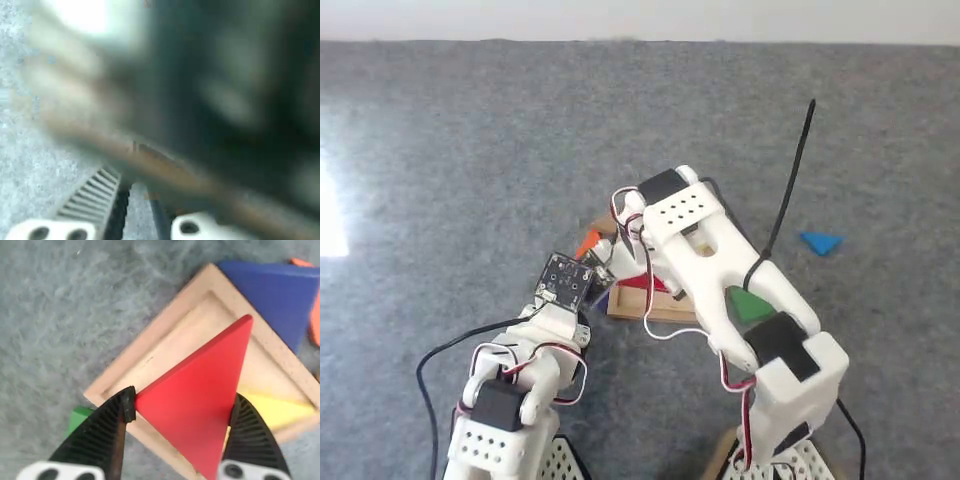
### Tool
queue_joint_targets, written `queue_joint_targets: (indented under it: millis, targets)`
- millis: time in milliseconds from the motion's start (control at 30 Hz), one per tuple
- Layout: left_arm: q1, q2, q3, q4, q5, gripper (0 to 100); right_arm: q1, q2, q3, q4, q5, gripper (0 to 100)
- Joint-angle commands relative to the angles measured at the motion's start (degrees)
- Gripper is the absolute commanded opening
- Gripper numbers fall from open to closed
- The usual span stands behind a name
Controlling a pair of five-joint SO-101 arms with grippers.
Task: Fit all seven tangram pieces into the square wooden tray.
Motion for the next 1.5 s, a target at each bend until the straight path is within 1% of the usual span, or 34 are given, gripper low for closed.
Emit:
queue_joint_targets:
  millis: [0, 67, 233, 367, 467, 500, 700, 800, 900, 1033, 1267, 1467]
  targets:
    - [-0.18, -1.14, -0.75, 0.18, -0.35, 2, 1.71, 1.10, -0.70, -3.38, 5.27, 19.8]
    - [-0.18, -1.14, -0.75, 0.18, -0.35, 2, 2.07, 2.33, -0.70, -5.05, 6.95, 19.8]
    - [-0.18, -1.14, -0.75, 0.18, -0.35, 2, 1.63, 2.77, -0.79, -5.23, 10.99, 19.8]
    - [-0.18, -1.14, -0.75, 0.18, -0.35, 2, 0.48, 2.59, -0.79, -5.58, 17.23, 19.7]
    - [-0.18, -1.14, -0.75, 0.18, -0.35, 2, 0.48, 3.12, -1.14, -7.16, 25.23, 19.7]
    - [-0.18, -1.14, -0.75, 0.18, -0.35, 2, 0.48, 3.38, -1.32, -8.04, 26.73, 19.7]
    - [-0.18, -1.14, -0.75, 0.18, -0.35, 2, -1.27, 4.44, -1.41, -13.14, 27.43, 19.8]
    - [-0.18, -1.14, -0.75, 0.18, -0.35, 2, -2.33, 5.14, -1.67, -14.20, 27.60, 20.1]
    - [-0.18, -1.14, -0.75, 0.18, -0.35, 2, -2.07, 5.23, -1.85, -13.85, 30.33, 20.2]
    - [-0.18, -1.14, -0.75, 0.18, -0.35, 2, -1.36, 5.23, -1.85, -13.85, 30.51, 20.3]
    - [-0.18, -1.14, -0.75, 0.18, -0.35, 2, -0.40, 4.70, -1.93, -13.76, 30.33, 29.9]
    - [-0.18, -1.14, -0.75, 0.18, -0.35, 2, 1.71, 4.53, -3.52, -13.76, 28.92, 31.0]
